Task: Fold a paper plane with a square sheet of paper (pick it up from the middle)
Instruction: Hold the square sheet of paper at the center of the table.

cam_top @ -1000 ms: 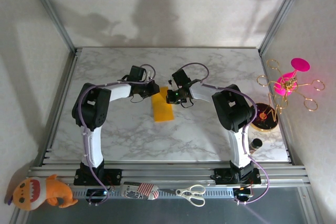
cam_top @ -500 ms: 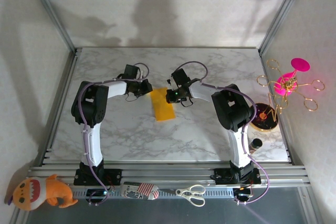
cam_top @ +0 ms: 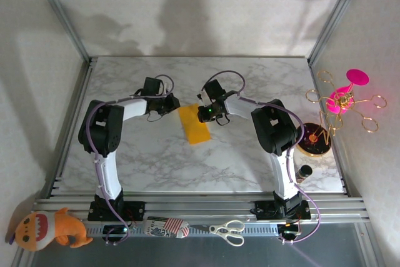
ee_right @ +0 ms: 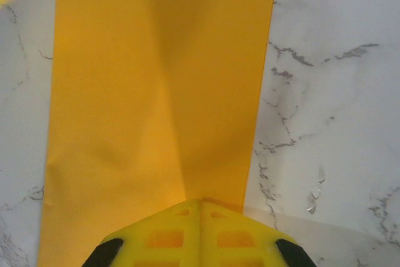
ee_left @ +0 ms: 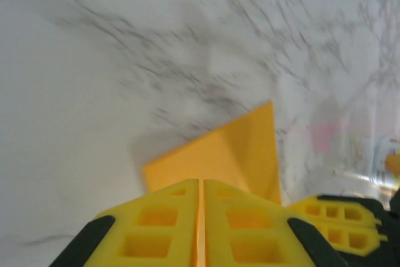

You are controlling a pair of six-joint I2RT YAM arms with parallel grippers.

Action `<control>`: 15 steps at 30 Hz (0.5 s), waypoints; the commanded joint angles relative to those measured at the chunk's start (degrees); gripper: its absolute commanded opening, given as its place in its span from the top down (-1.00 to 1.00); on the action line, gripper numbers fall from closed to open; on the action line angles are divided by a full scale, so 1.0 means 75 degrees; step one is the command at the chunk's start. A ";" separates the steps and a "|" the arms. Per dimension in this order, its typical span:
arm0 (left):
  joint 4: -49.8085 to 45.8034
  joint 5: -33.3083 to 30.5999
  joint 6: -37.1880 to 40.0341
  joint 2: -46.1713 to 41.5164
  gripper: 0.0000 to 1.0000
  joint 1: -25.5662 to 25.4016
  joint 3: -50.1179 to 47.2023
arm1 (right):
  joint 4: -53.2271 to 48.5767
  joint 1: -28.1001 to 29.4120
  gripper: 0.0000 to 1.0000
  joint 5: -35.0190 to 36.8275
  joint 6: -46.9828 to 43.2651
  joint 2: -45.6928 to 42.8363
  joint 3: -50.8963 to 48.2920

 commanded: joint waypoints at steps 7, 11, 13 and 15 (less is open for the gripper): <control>-0.0446 -0.0785 -0.0062 0.0229 0.83 -0.0323 -0.0111 | -0.1059 -0.0176 0.90 0.0410 -0.0095 0.0386 0.0705; -0.0450 -0.0911 -0.0059 0.0295 0.84 -0.0389 -0.0133 | -0.0736 -0.0046 0.86 -0.0247 0.0186 -0.0023 0.0997; -0.0462 -0.0929 -0.0044 0.0347 0.85 -0.0393 -0.0145 | -0.0338 0.0041 0.83 -0.0568 0.0538 -0.0332 0.0737; -0.0479 -0.0937 -0.0047 0.0398 0.85 -0.0408 -0.0146 | 0.0197 0.0168 0.82 -0.1008 0.1079 -0.0617 0.0273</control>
